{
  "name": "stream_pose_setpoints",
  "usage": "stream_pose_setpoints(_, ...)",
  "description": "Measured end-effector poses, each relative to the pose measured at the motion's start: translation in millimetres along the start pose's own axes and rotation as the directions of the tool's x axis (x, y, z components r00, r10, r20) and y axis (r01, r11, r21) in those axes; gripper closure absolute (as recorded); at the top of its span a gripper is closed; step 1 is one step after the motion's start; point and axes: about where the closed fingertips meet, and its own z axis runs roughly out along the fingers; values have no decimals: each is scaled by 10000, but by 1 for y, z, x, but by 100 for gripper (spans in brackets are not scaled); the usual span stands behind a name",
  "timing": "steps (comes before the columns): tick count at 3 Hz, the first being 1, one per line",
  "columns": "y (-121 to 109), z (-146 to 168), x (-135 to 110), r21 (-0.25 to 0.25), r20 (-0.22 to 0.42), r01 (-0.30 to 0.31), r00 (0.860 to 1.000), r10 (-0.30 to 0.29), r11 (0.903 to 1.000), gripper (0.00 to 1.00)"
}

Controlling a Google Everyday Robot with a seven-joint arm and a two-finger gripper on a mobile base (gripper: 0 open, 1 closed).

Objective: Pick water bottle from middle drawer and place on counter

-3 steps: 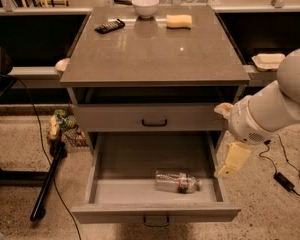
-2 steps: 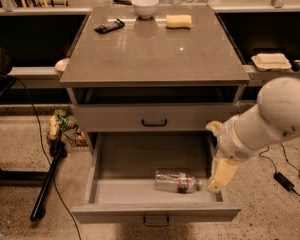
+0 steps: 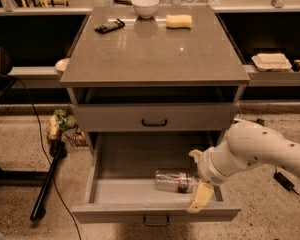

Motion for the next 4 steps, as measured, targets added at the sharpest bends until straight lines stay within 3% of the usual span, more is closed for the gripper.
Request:
stream_pose_setpoints(1,-7,57,7,-593,438,-110,9990,136,9982,0)
stream_pose_setpoints(2,-12,62,7,-580,494,-104,9987,133,9983,0)
stream_pose_setpoints(4,-76,84,16,746,1632,-390,9862,264,9965,0)
